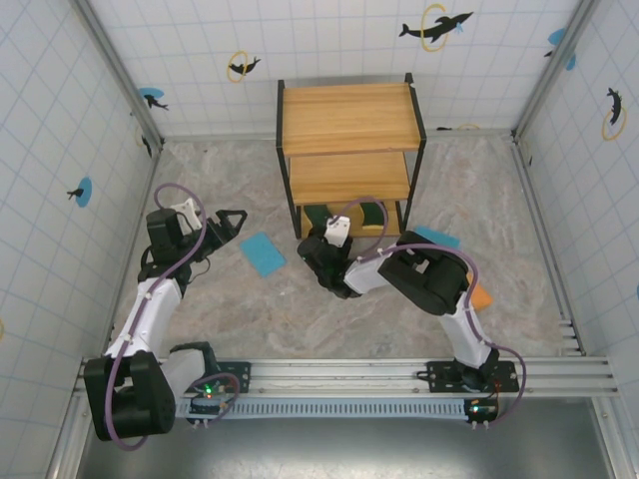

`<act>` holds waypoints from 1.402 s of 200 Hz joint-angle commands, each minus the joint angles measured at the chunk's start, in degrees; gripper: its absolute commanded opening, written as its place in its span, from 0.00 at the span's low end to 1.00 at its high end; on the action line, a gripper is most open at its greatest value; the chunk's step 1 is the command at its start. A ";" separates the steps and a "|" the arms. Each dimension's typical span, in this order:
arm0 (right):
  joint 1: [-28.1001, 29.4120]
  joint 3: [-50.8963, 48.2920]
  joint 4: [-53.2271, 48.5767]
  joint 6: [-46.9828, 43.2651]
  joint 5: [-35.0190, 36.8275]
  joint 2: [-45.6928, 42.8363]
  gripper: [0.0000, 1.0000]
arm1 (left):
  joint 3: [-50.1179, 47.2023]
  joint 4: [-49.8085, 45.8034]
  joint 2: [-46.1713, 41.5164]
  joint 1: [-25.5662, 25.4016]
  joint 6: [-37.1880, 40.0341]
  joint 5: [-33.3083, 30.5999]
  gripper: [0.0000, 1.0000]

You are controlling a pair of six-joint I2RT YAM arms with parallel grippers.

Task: Place and organize the cleaning sponges onto the shelf

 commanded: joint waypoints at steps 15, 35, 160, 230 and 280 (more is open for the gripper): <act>0.97 -2.32 3.17 -2.20 2.77 -4.34 0.75 | -0.25 0.32 -0.11 0.25 0.20 1.14 0.98; 1.02 -2.61 3.08 -2.60 3.04 -4.88 0.75 | -0.34 0.37 -0.11 0.30 0.14 1.13 0.98; 3.21 -10.39 1.17 -9.83 0.87 -14.35 0.53 | -0.21 0.06 -0.38 0.29 0.11 1.06 0.98; 3.57 -10.17 0.25 -11.09 -1.02 -14.77 0.10 | -0.30 -0.03 -0.33 0.29 0.05 0.91 0.98; 2.37 -11.27 3.08 -10.42 -5.09 -13.99 0.00 | -0.25 -0.20 -0.29 0.28 0.26 0.80 0.98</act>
